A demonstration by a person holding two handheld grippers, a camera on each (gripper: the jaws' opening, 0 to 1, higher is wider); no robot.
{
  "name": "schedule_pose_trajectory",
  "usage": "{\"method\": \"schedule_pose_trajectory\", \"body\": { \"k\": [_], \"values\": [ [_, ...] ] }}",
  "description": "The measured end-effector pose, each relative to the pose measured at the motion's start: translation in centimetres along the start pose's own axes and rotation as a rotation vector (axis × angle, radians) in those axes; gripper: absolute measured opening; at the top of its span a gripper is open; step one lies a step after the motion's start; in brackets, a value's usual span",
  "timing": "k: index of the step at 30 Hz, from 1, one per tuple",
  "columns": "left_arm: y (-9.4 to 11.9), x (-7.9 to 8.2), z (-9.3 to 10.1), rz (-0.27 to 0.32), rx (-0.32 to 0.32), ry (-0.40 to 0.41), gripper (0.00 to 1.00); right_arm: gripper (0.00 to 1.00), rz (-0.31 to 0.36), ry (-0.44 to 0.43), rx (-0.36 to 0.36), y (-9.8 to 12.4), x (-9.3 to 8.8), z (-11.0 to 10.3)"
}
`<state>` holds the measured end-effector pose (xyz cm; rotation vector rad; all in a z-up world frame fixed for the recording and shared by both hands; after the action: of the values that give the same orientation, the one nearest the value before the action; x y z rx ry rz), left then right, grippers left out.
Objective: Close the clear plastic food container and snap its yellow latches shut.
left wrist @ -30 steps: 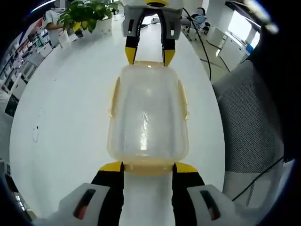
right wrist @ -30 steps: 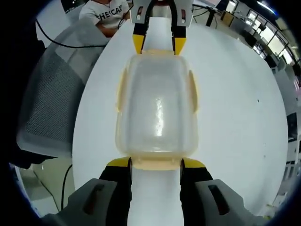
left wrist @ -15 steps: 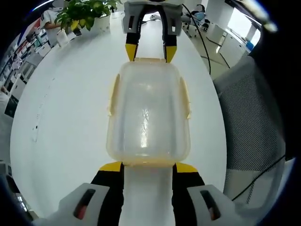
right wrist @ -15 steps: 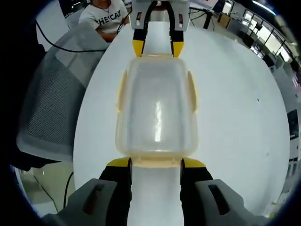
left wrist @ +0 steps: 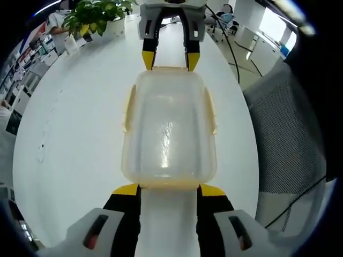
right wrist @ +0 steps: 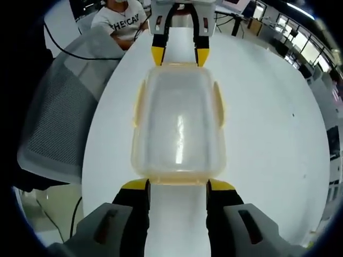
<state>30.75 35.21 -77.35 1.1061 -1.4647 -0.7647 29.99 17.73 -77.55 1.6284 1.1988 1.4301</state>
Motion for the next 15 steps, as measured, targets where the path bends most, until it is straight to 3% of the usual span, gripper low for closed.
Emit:
{"method": "schedule_pose_trajectory", "body": {
  "k": [15],
  "values": [
    [0.03, -0.02, 0.11, 0.002, 0.018, 0.008, 0.36, 0.38, 0.064, -0.028, -0.016, 0.17, -0.29, -0.18]
  ]
}}
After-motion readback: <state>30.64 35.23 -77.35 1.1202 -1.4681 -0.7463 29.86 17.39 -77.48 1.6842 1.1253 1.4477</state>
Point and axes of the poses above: the point that each gripper's makers call its tool centre point, and the gripper's own axes: y roughly backward along the fingers, z roughly to its right, x roughly out of its top, the point moved 2 cm from there along y, roughly backward along the fingers, and after that the axes turned 12 degrees about x, right-handed, at the moved point
